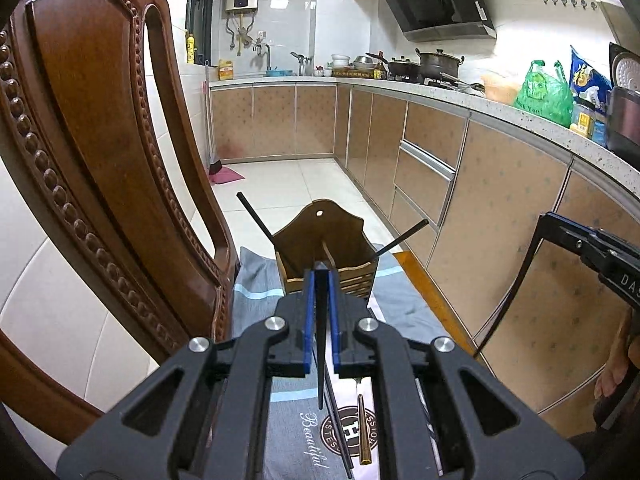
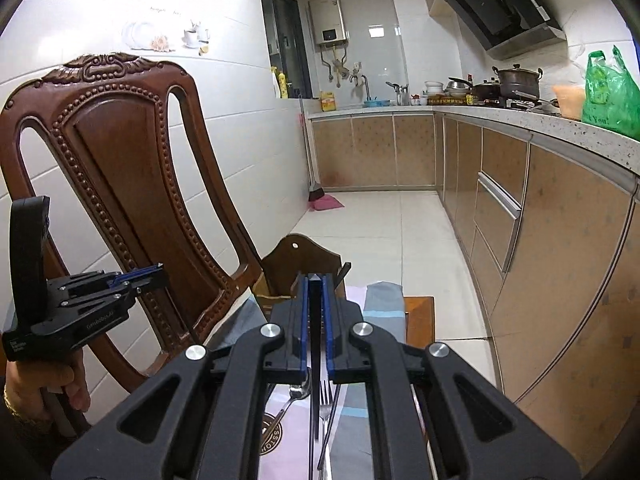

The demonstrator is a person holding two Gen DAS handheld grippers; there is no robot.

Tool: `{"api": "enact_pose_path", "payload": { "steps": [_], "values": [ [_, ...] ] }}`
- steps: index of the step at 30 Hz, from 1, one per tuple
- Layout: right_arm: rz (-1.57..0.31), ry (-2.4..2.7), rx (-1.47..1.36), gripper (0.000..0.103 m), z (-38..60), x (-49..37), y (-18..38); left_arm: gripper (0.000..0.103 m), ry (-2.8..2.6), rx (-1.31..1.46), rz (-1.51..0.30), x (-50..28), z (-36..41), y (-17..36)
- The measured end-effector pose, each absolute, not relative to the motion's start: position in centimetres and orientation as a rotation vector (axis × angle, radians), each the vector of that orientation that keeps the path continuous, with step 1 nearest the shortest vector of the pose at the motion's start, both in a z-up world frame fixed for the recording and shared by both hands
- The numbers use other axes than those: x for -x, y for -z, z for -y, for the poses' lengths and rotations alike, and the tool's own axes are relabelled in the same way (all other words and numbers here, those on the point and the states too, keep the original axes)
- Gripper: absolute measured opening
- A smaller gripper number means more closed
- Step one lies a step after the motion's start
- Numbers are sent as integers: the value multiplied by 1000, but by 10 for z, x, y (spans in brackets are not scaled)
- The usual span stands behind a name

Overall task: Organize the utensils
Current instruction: 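Lift both held chopsticks and carry them over the wooden holder, then open the right tool to drop its chopstick into the holder while the left tool releases its chopstick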

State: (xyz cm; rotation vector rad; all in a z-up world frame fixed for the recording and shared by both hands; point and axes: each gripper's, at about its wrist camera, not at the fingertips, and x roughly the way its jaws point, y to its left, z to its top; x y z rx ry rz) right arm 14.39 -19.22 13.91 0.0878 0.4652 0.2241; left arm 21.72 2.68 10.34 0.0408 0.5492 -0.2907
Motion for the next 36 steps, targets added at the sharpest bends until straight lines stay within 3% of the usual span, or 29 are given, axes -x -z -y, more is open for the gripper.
{"api": "enact_pose_path", "payload": {
  "steps": [12, 22, 30, 36],
  "values": [
    [-482, -222, -66, 7, 183, -147, -134, 6, 295, -50, -562, -220, -25, -99],
    [-422, -231, -9, 7, 150, -158, -168, 7, 310, -18, -566, -222, -40, -101],
    [-323, -166, 22, 7, 123, -219, -219, 7, 318, 29, -559, -222, -58, -106],
    [-307, -105, 0, 7, 110, -276, -213, 6, 327, 64, -555, -224, -70, -108]
  ]
}}
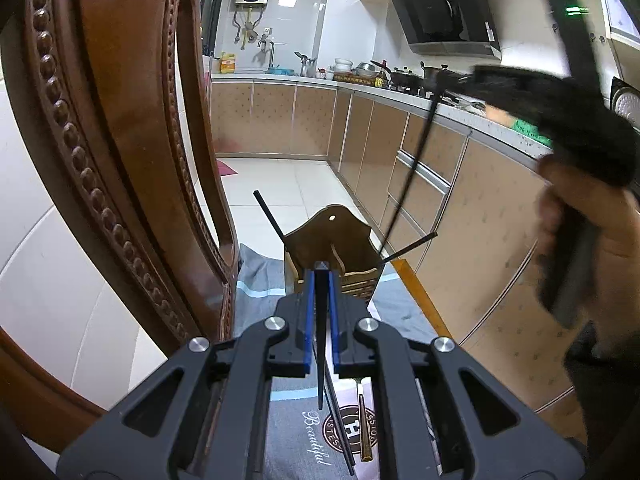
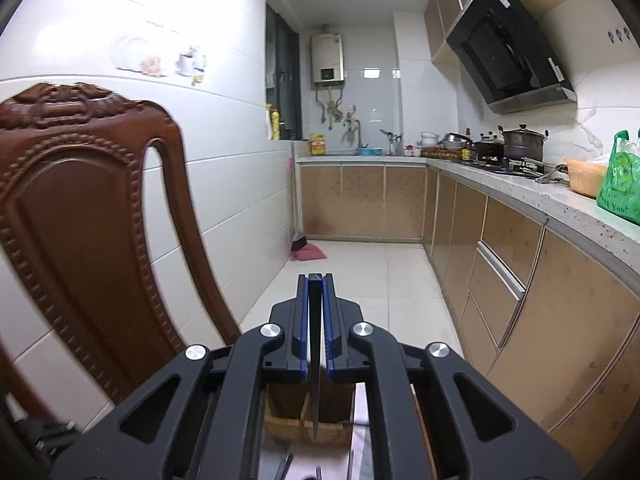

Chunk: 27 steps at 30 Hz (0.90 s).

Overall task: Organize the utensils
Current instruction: 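Open the right tool to drop its chopstick into the holder while the left tool releases its chopstick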

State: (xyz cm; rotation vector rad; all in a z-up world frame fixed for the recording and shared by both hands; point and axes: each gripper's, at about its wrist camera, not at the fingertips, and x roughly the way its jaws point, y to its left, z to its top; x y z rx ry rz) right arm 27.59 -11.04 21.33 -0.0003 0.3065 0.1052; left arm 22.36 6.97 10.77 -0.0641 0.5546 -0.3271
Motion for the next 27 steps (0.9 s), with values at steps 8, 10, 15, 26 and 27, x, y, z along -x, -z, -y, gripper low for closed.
{"api": "enact_pose_path", "payload": {
  "steps": [8, 10, 15, 26, 27],
  "values": [
    [-352, -52, -103, 7, 124, -323, -148, 6, 315, 88, -568, -230, -78, -103],
    [-395, -68, -144, 8, 133, -326, -133, 6, 313, 84, -573, -232, -77, -101],
    [-413, -116, -255, 72, 163, -283, -125, 6, 302, 79, -583, -235, -74, -97],
    [-403, -74, -132, 93, 191, -123, -32, 6, 256, 91, -581, -243, -63, -86],
    [-410, -104, -130, 93, 192, -127, -31, 6, 257, 94, -576, -243, -62, -88]
  ]
}}
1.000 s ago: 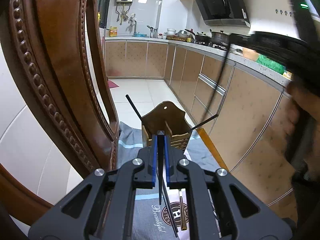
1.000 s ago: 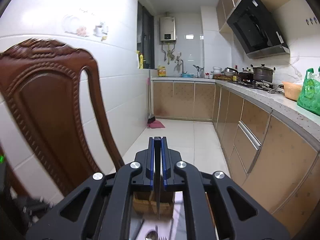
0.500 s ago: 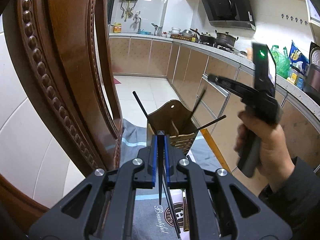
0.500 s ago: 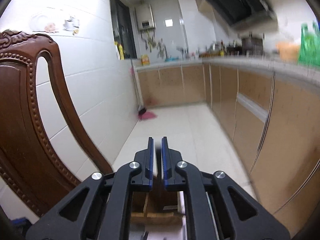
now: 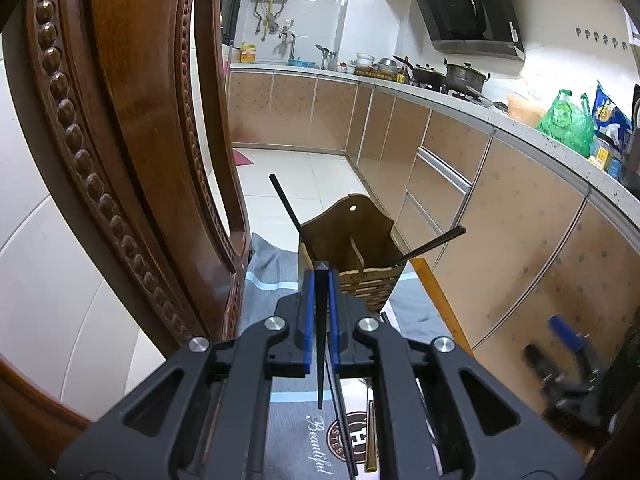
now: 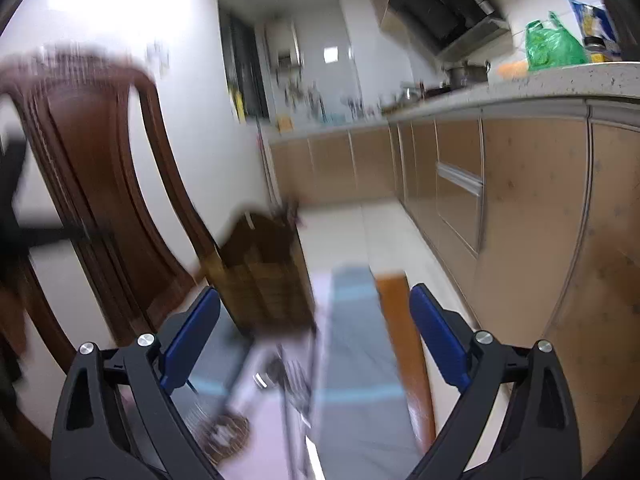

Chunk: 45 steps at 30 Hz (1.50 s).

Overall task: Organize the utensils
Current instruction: 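Open the right tool to drop its chopstick into the holder while the left tool releases its chopstick, then pull both open tools back from the holder over the cloth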

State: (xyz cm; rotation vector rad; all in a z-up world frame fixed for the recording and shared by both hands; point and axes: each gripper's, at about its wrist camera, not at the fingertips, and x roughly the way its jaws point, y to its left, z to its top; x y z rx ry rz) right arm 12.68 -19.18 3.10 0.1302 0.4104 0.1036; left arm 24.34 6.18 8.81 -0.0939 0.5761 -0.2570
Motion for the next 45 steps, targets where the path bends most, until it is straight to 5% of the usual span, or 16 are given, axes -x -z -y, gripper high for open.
{"api": "enact_pose_path", "payload": {
  "steps": [15, 21, 25, 28, 30, 38, 45],
  "values": [
    [-448, -39, -271, 93, 252, -141, -32, 6, 239, 171, -386, -312, -47, -206],
    [-457, -50, -273, 93, 251, -145, -29, 7, 234, 214, -427, -371, -40, -188],
    [-476, -59, -262, 93, 246, -151, -25, 7, 271, 278, -563, -402, -37, -131],
    [-488, -73, -266, 93, 243, -154, -23, 27, 270, 249, -640, -397, -38, -85],
    [-490, -83, -258, 93, 240, -154, -24, 76, 268, 215, -648, -374, -39, -67],
    [-532, -133, -191, 93, 216, -149, -21, 89, 292, 32, -680, -238, -28, -9],
    [-578, -182, -82, 93, 185, -139, -14, 90, 275, -62, -706, -191, -7, 26]
  ]
}}
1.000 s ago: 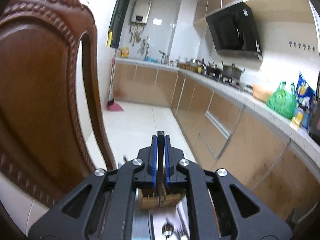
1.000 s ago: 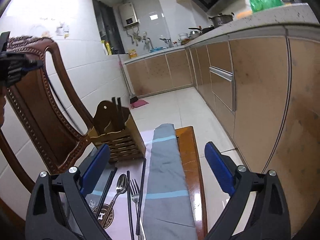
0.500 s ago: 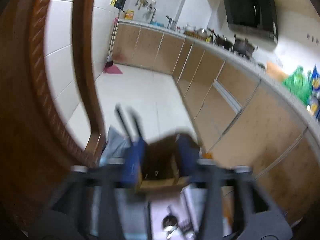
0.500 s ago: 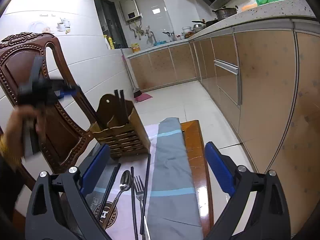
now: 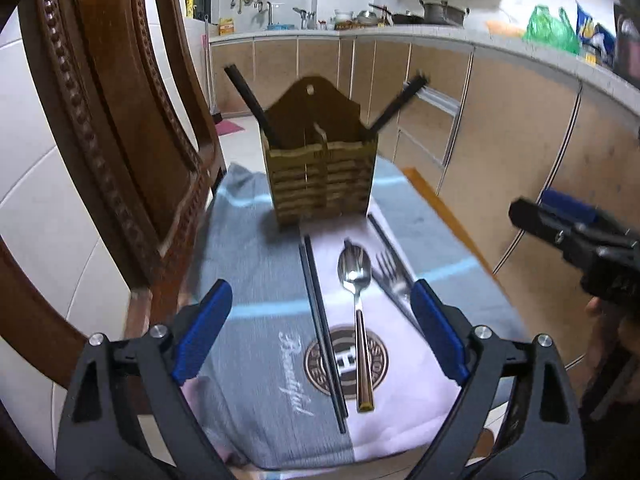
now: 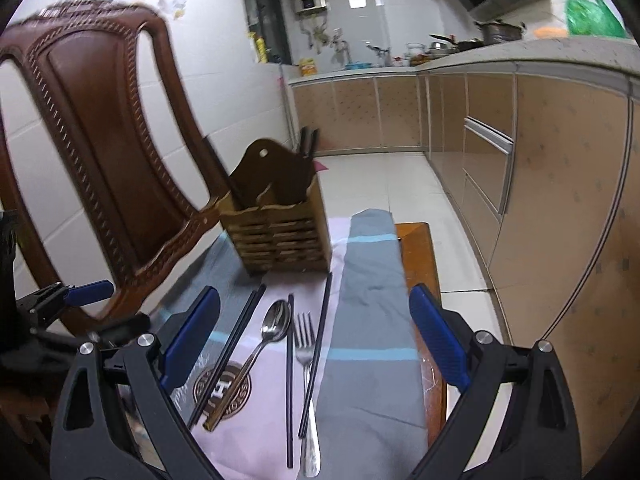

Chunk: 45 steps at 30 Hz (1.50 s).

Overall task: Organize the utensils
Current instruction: 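Pull both open tools back from the holder over the cloth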

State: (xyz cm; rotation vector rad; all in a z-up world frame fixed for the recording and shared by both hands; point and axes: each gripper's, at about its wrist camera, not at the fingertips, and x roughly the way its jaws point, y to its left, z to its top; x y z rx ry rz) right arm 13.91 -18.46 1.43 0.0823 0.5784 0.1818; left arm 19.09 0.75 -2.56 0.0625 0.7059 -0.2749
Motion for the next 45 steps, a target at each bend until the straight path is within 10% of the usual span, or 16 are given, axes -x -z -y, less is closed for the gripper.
{"api": "enact_pose_path", "payload": {
  "steps": [45],
  "values": [
    [-673, -249, -25, 93, 174, -145, 14, 90, 268, -19, -713, -198, -24, 26]
  ]
}}
